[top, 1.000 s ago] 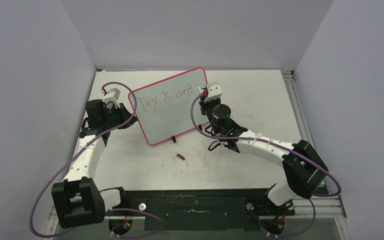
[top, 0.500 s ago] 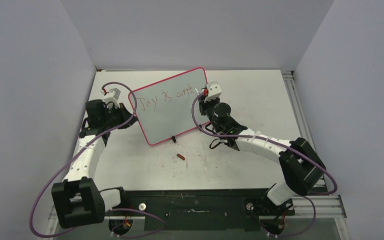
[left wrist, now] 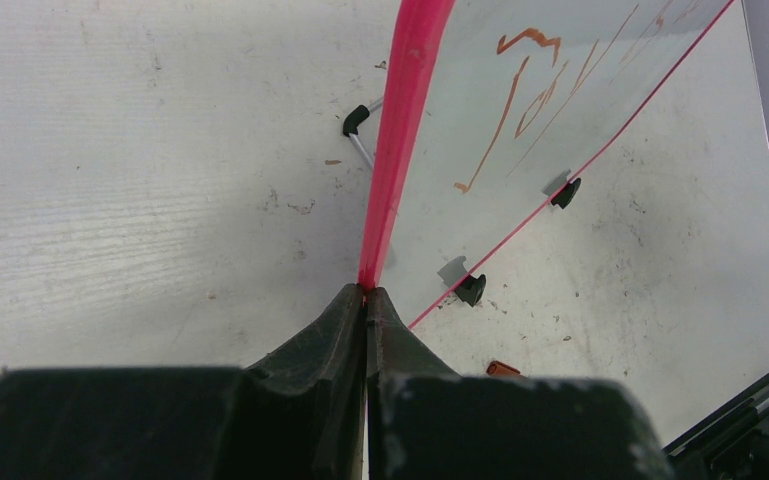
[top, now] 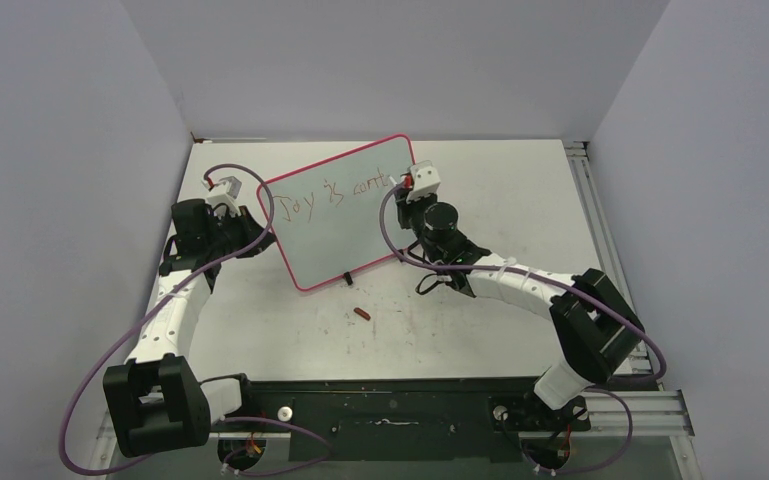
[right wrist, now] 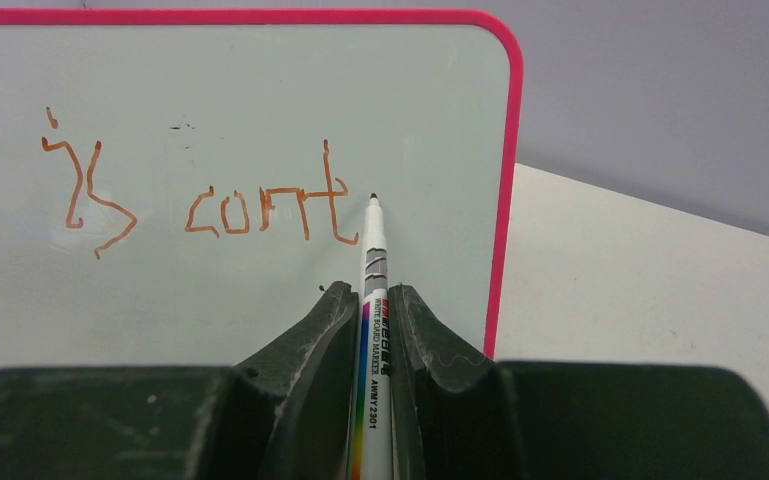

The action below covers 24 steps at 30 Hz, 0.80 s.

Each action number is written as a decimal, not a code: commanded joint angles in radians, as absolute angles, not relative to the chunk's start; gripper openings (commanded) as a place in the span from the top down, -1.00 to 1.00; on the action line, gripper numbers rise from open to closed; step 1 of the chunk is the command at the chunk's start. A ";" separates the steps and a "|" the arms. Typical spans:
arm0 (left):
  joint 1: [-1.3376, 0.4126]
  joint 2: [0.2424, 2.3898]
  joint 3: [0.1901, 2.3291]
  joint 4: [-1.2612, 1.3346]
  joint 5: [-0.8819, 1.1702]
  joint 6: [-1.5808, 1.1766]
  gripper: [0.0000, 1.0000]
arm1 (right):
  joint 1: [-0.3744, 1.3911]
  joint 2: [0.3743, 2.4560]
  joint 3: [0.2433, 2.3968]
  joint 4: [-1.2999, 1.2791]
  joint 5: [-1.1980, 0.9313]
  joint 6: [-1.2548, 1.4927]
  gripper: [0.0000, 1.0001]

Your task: Write a sentence on the whiteboard

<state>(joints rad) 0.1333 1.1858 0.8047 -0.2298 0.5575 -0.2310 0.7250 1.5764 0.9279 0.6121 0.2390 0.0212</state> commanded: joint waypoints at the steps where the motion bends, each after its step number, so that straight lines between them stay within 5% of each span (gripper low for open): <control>1: 0.132 1.164 0.837 -0.201 0.568 -0.220 1.00 | 0.717 1.596 0.973 0.663 0.242 0.032 0.89; 24: 0.131 1.166 0.837 -0.201 0.569 -0.219 1.00 | 0.727 1.597 0.962 0.650 0.191 0.008 0.90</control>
